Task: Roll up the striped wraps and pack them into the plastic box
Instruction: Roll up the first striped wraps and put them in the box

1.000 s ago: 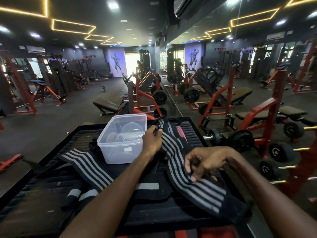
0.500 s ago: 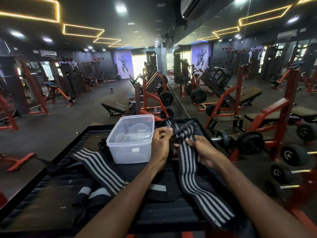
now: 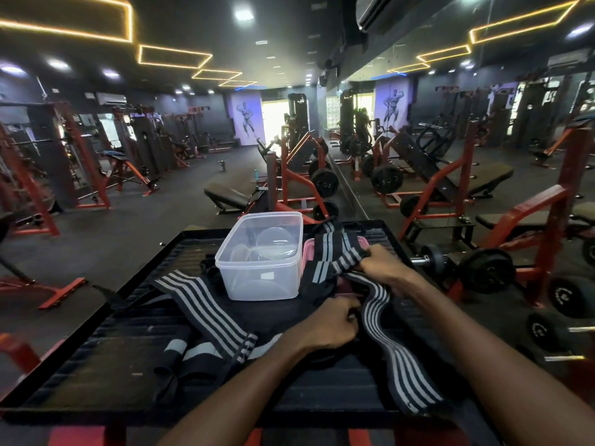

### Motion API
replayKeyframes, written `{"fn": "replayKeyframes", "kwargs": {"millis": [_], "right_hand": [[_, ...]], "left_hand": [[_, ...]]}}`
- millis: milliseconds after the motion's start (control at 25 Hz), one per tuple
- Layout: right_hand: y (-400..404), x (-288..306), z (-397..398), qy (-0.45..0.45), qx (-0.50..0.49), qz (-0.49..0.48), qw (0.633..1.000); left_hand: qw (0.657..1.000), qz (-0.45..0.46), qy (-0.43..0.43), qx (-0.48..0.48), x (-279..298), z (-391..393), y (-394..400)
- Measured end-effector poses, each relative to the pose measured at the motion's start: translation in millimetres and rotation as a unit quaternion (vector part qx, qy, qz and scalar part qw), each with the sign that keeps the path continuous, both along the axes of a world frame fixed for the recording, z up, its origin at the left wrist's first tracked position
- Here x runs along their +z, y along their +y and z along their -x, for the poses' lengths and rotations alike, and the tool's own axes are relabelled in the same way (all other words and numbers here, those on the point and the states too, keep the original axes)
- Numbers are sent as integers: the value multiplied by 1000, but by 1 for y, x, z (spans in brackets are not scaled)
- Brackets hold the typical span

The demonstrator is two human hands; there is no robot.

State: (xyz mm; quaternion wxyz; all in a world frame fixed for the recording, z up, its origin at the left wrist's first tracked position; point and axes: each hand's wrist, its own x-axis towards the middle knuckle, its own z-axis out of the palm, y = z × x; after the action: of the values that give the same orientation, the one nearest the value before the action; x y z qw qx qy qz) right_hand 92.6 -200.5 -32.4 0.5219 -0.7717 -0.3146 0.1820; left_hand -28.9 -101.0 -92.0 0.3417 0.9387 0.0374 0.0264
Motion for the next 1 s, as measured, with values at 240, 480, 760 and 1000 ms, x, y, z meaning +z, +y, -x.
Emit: {"fn": "replayKeyframes", "kwargs": {"millis": [240, 480, 760, 1000], "right_hand": [[-9, 5, -13, -23, 34, 120, 992], [4, -8, -9, -17, -2, 130, 991], [21, -20, -5, -14, -47, 35, 998], [26, -24, -6, 10, -68, 4, 998]], "left_hand": [[985, -156, 73, 0, 9, 17, 27], [965, -109, -168, 171, 44, 28, 41], [752, -86, -185, 627, 66, 73, 133], [779, -13, -145, 609, 49, 81, 147]]}}
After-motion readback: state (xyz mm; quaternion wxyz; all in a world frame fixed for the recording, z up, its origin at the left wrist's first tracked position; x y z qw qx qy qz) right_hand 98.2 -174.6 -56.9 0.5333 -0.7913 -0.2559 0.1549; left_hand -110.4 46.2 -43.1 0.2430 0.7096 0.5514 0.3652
